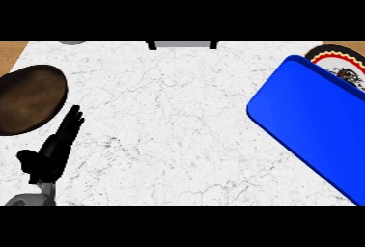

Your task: Pick the eggplant from the tray and place it in the plate

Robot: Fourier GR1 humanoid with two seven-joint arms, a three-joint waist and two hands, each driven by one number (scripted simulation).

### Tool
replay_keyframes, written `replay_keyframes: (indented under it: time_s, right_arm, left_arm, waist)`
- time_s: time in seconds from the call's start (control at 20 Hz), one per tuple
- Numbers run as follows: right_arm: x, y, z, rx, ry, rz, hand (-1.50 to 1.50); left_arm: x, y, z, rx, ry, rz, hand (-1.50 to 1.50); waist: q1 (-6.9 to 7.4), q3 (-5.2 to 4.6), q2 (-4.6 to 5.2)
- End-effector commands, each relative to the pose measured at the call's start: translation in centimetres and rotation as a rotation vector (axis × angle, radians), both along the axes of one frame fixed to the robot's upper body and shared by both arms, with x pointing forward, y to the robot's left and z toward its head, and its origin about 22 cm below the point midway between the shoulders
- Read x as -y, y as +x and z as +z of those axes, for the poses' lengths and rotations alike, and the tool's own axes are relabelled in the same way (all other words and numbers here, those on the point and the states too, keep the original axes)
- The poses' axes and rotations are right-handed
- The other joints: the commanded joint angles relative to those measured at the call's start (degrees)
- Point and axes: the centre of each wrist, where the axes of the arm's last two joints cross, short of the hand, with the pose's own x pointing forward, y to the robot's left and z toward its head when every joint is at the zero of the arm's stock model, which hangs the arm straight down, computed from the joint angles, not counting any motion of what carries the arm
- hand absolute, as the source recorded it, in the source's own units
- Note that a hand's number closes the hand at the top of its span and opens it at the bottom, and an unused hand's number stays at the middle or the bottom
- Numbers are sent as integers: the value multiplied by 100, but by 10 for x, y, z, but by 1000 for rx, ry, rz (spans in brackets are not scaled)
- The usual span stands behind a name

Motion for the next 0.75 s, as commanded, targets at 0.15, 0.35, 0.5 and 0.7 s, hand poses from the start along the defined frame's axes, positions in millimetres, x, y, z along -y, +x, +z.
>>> replay_keyframes:
  time_s: [0.15, 0.35, 0.5, 0.7]
  right_arm:
    - [46, -92, -28, -4, -37, 75, -150]
    - [48, -101, -39, -37, -59, 90, -150]
    - [61, -112, -43, -51, -46, 115, -150]
    - [61, -103, -58, -58, -66, 69, -150]
  left_arm:
    - [-5, 2, -4, 1, 8, -11, 0]
    - [1, 13, -2, 20, 2, -5, 0]
    - [2, 18, 8, 7, 16, -16, 0]
    - [13, -3, -2, 10, 3, -13, 0]
  waist:
    - [44, 0, 24]
    - [81, -2, 25]
    - [93, 1, 26]
    - [129, 3, 26]
